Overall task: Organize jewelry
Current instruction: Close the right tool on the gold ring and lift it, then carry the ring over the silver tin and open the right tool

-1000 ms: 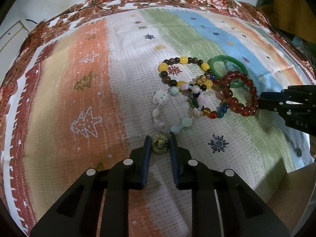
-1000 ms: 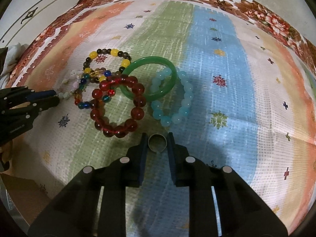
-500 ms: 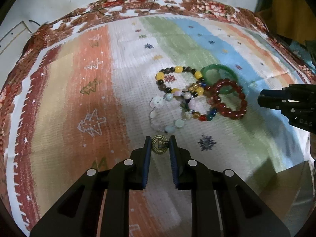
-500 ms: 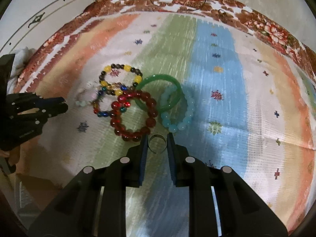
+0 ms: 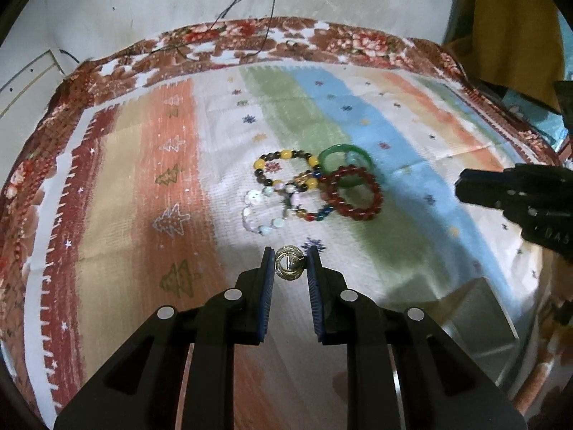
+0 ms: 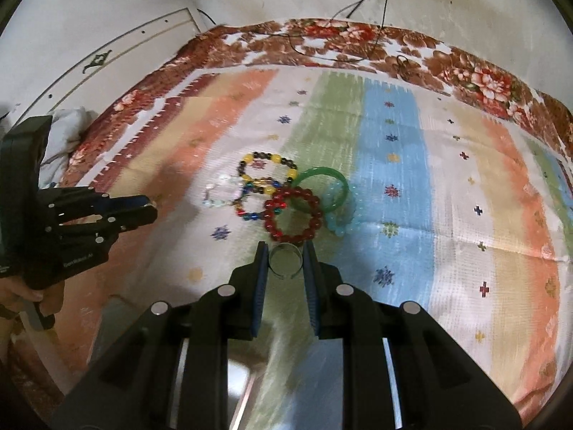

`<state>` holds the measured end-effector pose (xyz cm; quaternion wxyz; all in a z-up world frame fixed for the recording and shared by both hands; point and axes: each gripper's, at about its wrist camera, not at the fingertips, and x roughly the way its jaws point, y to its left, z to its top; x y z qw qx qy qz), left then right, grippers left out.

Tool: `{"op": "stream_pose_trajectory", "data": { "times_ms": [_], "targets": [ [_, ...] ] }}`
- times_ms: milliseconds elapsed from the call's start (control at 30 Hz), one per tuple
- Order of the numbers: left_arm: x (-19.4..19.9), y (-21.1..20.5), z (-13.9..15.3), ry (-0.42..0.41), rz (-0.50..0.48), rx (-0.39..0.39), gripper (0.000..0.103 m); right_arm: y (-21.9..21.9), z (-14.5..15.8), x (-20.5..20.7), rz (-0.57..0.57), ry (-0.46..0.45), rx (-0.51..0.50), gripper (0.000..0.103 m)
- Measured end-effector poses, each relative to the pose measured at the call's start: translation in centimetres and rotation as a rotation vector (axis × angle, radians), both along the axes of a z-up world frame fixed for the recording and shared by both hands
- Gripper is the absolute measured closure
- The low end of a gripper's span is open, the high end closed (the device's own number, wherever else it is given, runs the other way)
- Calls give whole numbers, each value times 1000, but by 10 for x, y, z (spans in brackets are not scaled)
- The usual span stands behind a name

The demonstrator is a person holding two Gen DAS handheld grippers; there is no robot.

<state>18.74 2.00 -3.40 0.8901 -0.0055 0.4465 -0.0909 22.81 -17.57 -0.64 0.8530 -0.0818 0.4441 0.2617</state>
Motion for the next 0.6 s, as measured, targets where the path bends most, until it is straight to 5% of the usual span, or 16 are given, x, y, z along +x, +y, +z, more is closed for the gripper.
{"op": "stream_pose_trajectory", "data": {
  "times_ms": [600],
  "targets": [
    [-85,-26,31,-73,-46,-62,85,-8,21,-80,51,-5,70,82]
  ]
}}
